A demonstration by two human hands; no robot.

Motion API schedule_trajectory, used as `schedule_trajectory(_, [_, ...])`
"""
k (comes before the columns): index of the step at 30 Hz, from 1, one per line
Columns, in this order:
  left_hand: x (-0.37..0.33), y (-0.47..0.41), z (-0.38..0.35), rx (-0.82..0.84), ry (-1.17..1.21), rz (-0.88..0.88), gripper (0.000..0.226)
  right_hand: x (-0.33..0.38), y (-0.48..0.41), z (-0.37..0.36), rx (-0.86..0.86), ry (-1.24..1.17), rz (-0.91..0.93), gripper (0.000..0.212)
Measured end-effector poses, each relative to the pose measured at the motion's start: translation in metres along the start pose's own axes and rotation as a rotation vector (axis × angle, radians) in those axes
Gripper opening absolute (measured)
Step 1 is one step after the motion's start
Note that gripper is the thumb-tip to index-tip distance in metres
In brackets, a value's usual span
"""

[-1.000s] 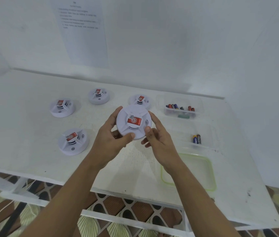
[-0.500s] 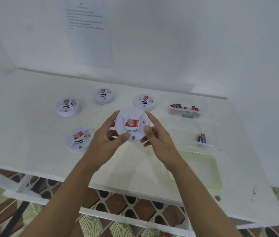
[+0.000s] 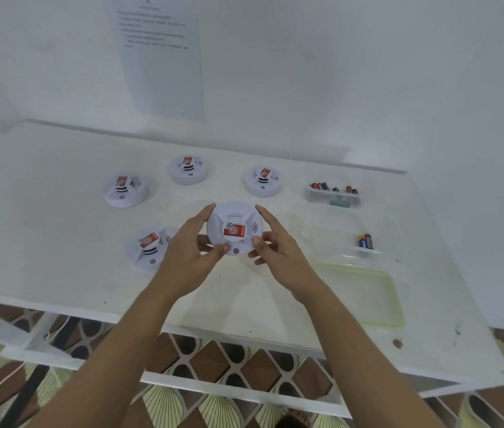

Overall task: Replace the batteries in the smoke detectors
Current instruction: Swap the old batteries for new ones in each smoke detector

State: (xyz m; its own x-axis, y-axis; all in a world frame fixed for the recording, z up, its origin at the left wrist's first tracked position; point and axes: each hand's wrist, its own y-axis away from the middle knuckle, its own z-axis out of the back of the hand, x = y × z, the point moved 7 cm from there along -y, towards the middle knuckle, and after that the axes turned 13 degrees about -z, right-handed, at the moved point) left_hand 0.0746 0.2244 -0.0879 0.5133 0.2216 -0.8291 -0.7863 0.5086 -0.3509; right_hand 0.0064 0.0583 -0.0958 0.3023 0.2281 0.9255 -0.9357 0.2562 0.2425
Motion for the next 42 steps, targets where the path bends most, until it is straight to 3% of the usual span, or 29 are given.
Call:
schedule_trajectory(13, [0.004,-0.027,-0.015,-0.084,0.088,0.021,0.084,0.011,-0.021,0.026,0.013,-0.003,0.008,0.057])
schedule_trajectory(25, [-0.005,-0.058,-0.018,-0.168,-0.013,-0.017,0.057,0.024,-0.053,0.057,0.075,0.113,0.039,0.062])
schedule_trajectory(42, [0.005,-0.078,-0.023,-0.13,-0.083,0.015,0.058,0.026,-0.068,0.062,0.099,0.21,0.031,0.07])
